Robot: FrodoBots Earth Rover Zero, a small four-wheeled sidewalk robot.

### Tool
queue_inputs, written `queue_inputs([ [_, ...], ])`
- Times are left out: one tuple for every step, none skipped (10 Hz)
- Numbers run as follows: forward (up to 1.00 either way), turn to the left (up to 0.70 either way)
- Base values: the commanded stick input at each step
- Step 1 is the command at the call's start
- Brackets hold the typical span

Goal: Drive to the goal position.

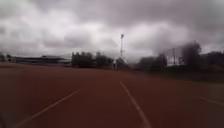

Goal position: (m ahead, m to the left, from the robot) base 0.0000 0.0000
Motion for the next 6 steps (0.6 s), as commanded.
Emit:
queue_inputs([
  [0.7, 0.0],
  [0.7, 0.0],
  [0.7, 0.0],
  [0.7, 0.0],
  [0.7, 0.0],
  [0.7, 0.0],
])
